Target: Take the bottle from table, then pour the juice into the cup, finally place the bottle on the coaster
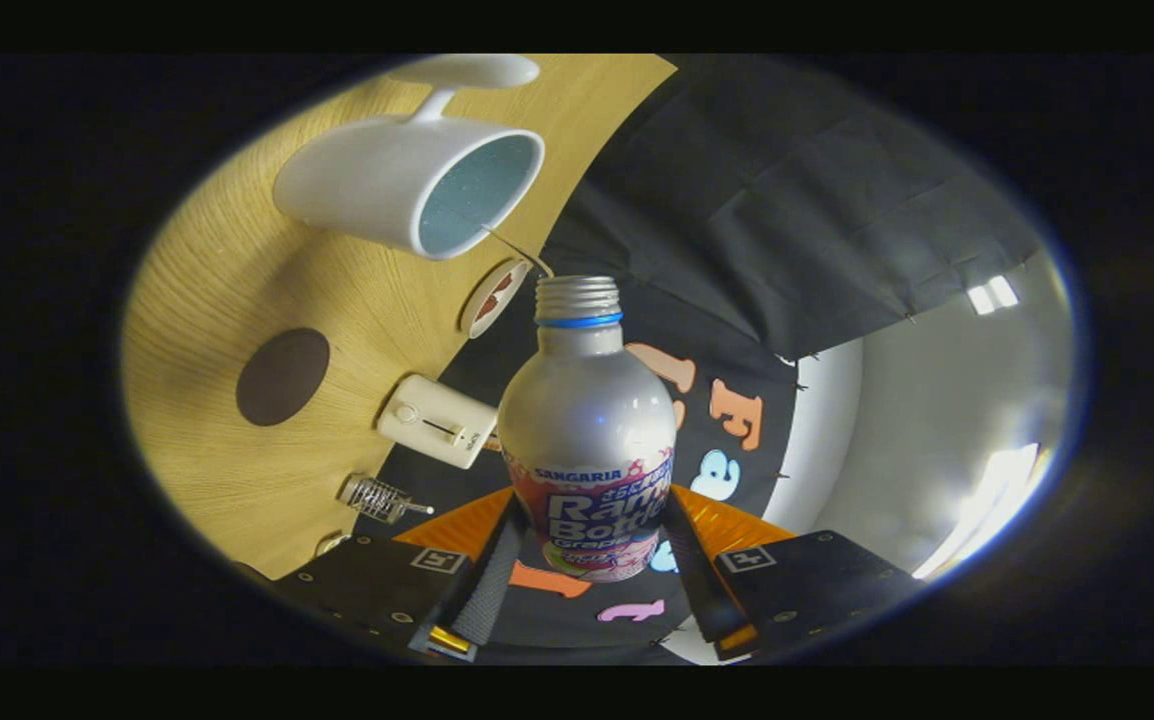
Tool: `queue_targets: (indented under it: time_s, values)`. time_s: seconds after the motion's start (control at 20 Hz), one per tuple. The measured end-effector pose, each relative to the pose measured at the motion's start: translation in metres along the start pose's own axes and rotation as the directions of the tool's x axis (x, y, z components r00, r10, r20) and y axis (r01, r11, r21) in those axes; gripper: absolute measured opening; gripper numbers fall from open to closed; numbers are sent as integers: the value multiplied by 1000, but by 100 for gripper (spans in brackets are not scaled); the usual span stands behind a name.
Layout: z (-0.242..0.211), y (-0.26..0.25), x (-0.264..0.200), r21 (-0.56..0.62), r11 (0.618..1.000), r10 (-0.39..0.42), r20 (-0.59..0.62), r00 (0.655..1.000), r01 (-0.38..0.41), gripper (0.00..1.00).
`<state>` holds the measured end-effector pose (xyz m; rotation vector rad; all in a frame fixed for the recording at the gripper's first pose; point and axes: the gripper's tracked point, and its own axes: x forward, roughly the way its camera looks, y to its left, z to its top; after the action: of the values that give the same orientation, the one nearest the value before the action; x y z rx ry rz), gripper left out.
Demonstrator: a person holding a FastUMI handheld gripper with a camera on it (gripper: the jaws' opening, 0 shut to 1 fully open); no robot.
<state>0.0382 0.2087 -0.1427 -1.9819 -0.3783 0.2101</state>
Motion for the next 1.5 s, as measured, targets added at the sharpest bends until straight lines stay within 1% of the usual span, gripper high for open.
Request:
queue_targets:
  time_s: [0.3, 0.65, 0.8, 1.0, 1.1, 1.2, 1.3, 1.35, 1.4, 1.45, 1.5]
  values:
    - [0, -4, 1, -3, 1000, -14, 3, 1000, 14, 76]
    - [10, 1, -4, 25, 1000, 12, 23, 1000, -12, 76]
    - [13, 7, -5, 60, 997, 39, 31, 999, -41, 76]
    - [16, 19, -10, 149, 986, 73, 29, 997, -77, 76]
    - [17, 27, -9, 228, 967, 104, 33, 994, -109, 77]
    - [21, 38, -12, 323, 935, 142, 36, 989, -146, 77]
    - [21, 35, -14, 359, 923, 140, 10, 990, -135, 77]
    - [22, 36, -16, 392, 910, 146, 3, 989, -135, 77]
    - [24, 40, -14, 440, 886, 161, 4, 987, -147, 77]
    - [22, 44, -9, 500, 852, 176, 8, 984, -156, 76]
    - [21, 49, -7, 564, 809, 192, 12, 981, -165, 77]
